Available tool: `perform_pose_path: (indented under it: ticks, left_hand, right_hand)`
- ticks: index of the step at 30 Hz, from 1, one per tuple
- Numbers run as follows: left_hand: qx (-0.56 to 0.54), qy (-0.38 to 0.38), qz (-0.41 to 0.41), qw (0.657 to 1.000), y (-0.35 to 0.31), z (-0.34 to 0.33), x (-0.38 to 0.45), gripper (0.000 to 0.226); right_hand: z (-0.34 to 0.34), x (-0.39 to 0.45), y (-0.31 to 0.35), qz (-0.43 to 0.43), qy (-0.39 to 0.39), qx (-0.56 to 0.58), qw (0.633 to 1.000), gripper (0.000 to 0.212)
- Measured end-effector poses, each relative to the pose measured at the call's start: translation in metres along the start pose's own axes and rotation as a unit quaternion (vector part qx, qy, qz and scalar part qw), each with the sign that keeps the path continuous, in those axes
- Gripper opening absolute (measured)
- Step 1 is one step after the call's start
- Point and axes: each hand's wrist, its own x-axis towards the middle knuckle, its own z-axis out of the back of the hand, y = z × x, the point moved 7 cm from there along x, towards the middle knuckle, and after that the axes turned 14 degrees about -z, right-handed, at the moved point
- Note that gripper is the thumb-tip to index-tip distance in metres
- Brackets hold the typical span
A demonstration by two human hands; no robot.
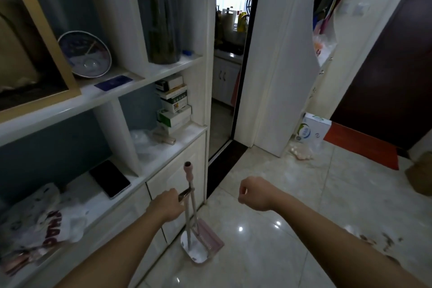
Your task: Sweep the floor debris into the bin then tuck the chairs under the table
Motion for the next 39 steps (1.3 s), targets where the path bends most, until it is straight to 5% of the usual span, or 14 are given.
perform_pose_path:
  ticks: [5, 17, 20, 25, 29, 33, 35, 39]
  left_hand:
    - [-0.028, 0.031, 0.068, 0.997, 0.031, -0.028, 0.042, 0.063]
    - [-0.19, 0.133, 0.082, 0.969, 0.02, -0.096, 0.114, 0.048]
    - [-0.188, 0.085, 0.079, 0.975, 0.007, -0.104, 0.114, 0.031]
    - [-0.192, 0.075, 0.049, 0.977, -0.01, -0.103, 0.106, 0.037]
    - [-0.127, 0.111, 0.012, 0.986, -0.015, -0.105, 0.087, 0.022]
    - [-0.082, 0.088, -0.043, 0.992, -0.029, -0.104, 0.071, 0.036]
    - [-0.072, 0.089, -0.071, 0.991, -0.042, -0.104, 0.061, 0.041]
    - [-0.063, 0.136, -0.095, 0.984, -0.063, -0.116, 0.045, 0.044]
  right_hand:
    - [-0.027, 0.047, 0.012, -0.017, 0.053, -0.023, 0.998, 0.036]
    - [-0.08, 0.108, 0.021, -0.046, 0.127, -0.005, 0.991, 0.024]
    - [-0.098, 0.108, 0.02, -0.06, 0.147, 0.006, 0.987, 0.027]
    - [-0.111, 0.114, 0.016, -0.123, 0.169, 0.126, 0.97, 0.029]
    - [-0.11, 0.101, 0.002, -0.22, 0.184, 0.366, 0.885, 0.024]
    - [-0.119, 0.062, 0.009, -0.327, 0.351, 0.555, 0.679, 0.052]
    - [-0.115, 0.05, 0.014, -0.337, 0.379, 0.579, 0.638, 0.047]
    - [-0.124, 0.043, 0.005, -0.358, 0.369, 0.599, 0.614, 0.012]
